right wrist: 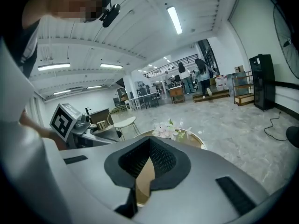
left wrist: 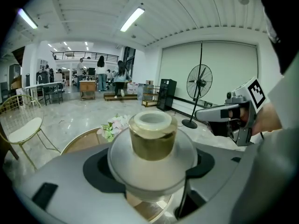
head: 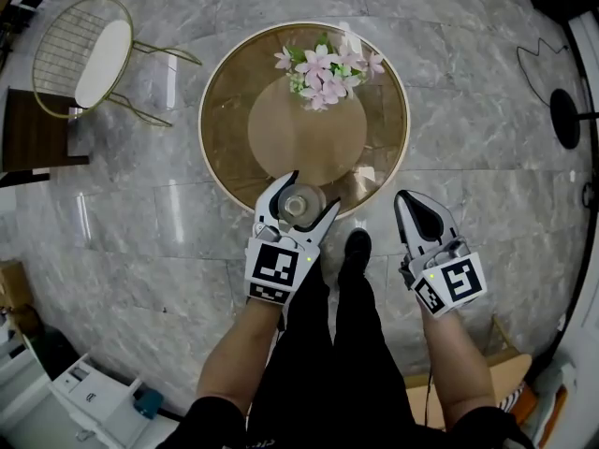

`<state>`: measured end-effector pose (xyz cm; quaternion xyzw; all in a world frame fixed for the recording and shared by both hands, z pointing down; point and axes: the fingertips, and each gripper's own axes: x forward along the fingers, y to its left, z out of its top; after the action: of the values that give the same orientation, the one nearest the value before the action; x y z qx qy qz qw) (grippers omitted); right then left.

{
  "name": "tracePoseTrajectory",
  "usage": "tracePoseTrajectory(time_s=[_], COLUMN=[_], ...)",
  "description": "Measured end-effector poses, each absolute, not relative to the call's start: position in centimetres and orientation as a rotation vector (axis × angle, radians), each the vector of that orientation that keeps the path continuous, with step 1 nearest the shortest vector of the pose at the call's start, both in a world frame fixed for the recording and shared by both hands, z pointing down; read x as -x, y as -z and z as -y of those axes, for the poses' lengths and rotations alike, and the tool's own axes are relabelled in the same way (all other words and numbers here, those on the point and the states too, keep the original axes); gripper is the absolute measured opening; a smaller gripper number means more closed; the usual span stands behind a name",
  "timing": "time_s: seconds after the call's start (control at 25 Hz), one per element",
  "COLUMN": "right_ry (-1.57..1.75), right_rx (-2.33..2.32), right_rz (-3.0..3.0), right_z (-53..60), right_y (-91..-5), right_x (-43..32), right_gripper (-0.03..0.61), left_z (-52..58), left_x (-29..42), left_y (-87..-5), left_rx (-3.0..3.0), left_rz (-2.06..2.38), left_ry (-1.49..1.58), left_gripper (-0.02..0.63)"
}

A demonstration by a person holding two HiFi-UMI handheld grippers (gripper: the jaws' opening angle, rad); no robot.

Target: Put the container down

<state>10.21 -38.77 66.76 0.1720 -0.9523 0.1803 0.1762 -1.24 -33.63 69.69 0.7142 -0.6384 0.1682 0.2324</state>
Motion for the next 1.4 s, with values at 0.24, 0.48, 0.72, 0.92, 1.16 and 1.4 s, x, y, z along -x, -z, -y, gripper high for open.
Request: tracePoseTrajectory(time_s=[0.24,0.48,0.72,0.92,1.16,1.4], right_ry=[-0.545,-0.554,-0.572,-0.589,-0.598,-0.604], right_rx=[-0.463,-0.49,-0.484,-0.48,-0.493,-0.489], right_rz=[2.663,2.657,2.651,2.617,2.581,2.579], right_z=[38.5,40.3,41.2,41.4,42.3,43.1], right_y=[-71.2,-75.3,-78.1,-80.2,-82.0,-82.6], right_x=[-10.1,-10.8,-11.4,-12.7,-14.3,-14.9], right_gripper=[0.014,0.014,0.014,0.014,0.014,0.014], left_z=[34.8,37.6,40.3,42.3,44.4,45.7], left_x=[1.4,0.8,0.0,-0.9,-1.9,-2.8], left_y=[-74.6,-79.2,-83.7,-87.2,-90.6,-92.7], left_rx=[-1.96,-1.998,-2.027,-2.043,-2.059,-2.067], left_rz=[1.734,1.72,1.684,1.649,1.607,1.576], left_ry=[-0.494,-0.56,-0.606,-0.638,-0.679,-0.714], left_gripper=[0.342,0.342,0.342,0.342,0.342,0.342])
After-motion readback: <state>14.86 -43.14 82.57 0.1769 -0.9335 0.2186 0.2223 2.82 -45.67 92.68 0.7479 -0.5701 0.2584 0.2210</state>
